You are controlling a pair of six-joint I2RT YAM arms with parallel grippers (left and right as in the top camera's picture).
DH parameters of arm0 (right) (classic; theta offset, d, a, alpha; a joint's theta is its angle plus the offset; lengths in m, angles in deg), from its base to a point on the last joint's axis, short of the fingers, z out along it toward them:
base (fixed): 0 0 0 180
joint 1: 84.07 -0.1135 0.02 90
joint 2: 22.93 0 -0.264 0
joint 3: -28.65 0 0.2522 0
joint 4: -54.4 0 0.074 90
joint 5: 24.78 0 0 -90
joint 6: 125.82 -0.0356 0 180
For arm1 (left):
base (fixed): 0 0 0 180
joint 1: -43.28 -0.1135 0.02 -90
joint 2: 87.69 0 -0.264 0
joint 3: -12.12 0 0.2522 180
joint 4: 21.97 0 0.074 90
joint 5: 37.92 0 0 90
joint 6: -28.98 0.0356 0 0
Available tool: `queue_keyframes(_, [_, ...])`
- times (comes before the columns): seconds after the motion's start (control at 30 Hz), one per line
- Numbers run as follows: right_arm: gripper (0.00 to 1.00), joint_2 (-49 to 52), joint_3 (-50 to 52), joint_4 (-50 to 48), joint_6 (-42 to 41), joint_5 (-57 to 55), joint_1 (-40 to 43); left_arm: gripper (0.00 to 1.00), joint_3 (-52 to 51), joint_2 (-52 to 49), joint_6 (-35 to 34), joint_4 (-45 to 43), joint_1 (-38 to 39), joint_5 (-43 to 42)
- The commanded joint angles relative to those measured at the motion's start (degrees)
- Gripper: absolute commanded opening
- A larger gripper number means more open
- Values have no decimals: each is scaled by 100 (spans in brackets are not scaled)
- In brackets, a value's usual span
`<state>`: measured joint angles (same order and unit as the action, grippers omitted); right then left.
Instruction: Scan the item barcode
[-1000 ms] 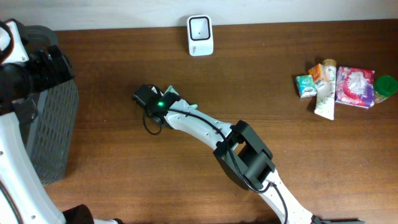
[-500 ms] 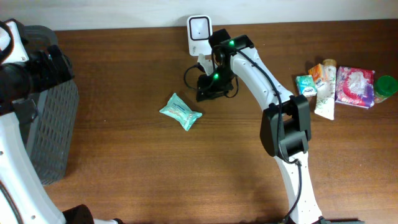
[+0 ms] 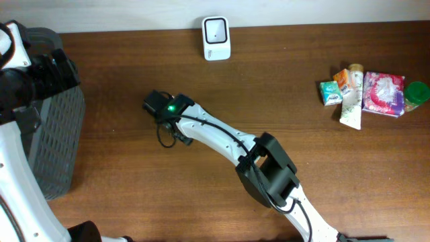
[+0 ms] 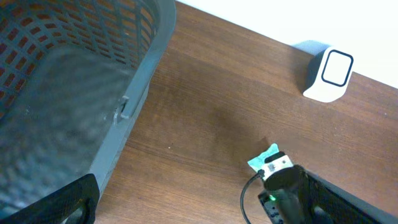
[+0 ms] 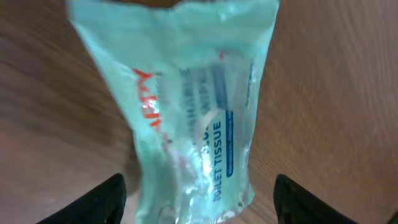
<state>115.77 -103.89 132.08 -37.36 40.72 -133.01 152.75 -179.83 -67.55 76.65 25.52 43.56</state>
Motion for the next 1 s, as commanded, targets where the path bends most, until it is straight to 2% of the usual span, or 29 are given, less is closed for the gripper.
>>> queue_keyframes(0.0, [72, -129, 389, -363, -87, -363, -39, 99, 57, 72, -24, 9, 7, 0])
queue_keyframes(0.03, [70, -129, 387, -380, -87, -420, -85, 99, 57, 72, -24, 9, 7, 0])
queue_keyframes(0.17, [70, -131, 369, -439, -87, -1893, -636, 99, 57, 72, -24, 9, 7, 0])
queue_keyframes(0.27, [70, -129, 409, -501, -90, -1397, -911, 99, 57, 72, -24, 9, 7, 0])
queue_keyframes(0.4, [70, -105, 511, -739, -87, -1305, -562, 99, 57, 72, -24, 9, 7, 0])
queue_keyframes(0.47, [66, -31, 511, -699, -87, -623, -356, 99, 57, 72, -24, 9, 7, 0])
queue_keyframes(0.6, [65, -2, 511, -782, -87, -813, -522, 99, 57, 72, -24, 11, 7, 0])
queue_keyframes(0.73, [63, 240, 592, -852, -87, -890, -275, 99, 57, 72, -24, 9, 7, 0])
queue_keyframes(0.83, [52, 240, 1038, -1176, -66, -686, -48, 99, 57, 72, -24, 11, 7, 0])
queue_keyframes(0.87, [34, 240, 1056, -1191, -63, -678, -42, 99, 57, 72, -24, 9, 7, 0])
queue_keyframes(0.93, [24, 186, 811, -1008, -66, -321, -39, 99, 57, 72, -24, 11, 7, 0])
queue_keyframes(0.97, [16, 149, 437, -682, -66, 212, -4, 99, 57, 72, -24, 9, 7, 0])
